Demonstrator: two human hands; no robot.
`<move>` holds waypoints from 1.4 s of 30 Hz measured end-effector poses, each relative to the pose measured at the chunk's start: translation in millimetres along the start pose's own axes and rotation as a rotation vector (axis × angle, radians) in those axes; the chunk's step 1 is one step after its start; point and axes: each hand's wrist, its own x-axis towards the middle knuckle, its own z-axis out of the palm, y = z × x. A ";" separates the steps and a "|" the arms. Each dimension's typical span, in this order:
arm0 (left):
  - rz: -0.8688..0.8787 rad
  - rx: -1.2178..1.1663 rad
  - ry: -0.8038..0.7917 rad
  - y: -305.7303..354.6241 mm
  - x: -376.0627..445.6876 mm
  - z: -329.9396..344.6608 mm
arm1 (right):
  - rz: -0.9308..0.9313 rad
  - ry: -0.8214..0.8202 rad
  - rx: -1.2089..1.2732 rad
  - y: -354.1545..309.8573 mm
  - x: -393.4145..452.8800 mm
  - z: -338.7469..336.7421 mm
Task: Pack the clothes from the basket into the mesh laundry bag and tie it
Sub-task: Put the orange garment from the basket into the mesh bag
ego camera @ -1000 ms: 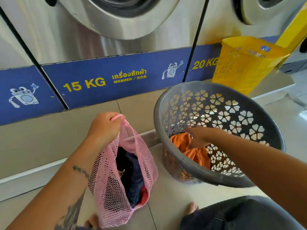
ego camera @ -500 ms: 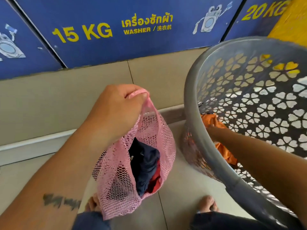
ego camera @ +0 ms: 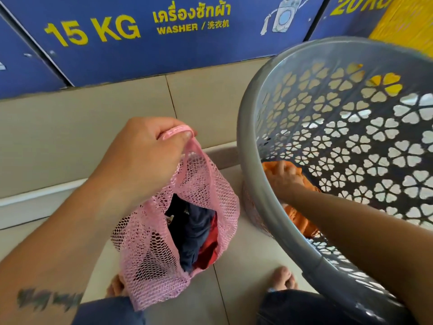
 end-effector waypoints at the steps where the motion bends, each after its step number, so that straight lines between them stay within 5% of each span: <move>1: -0.003 -0.002 -0.001 -0.6 -0.1 0.3 | 0.027 -0.026 0.045 -6.3 0.5 0.1; 6: 0.011 0.003 -0.007 -3.6 1.1 1.7 | -0.071 -0.145 0.148 -7.7 16.7 44.4; 10: 0.012 0.008 0.002 -3.7 2.1 -0.2 | -0.098 0.043 0.026 -2.2 4.0 53.2; 13: 0.010 0.030 0.003 -5.9 2.1 -0.8 | -0.140 0.026 -0.026 -1.9 6.8 58.8; 21: 0.056 0.145 0.044 -2.2 -3.5 -5.4 | -0.309 0.039 -0.144 18.7 20.1 1.3; 32: 0.042 0.030 0.053 -0.1 -22.2 -23.1 | -0.248 0.418 0.177 59.6 -151.7 -127.3; 42: 0.023 -0.031 0.124 -6.9 -72.0 -53.0 | -0.409 1.038 0.669 48.0 -321.2 -169.7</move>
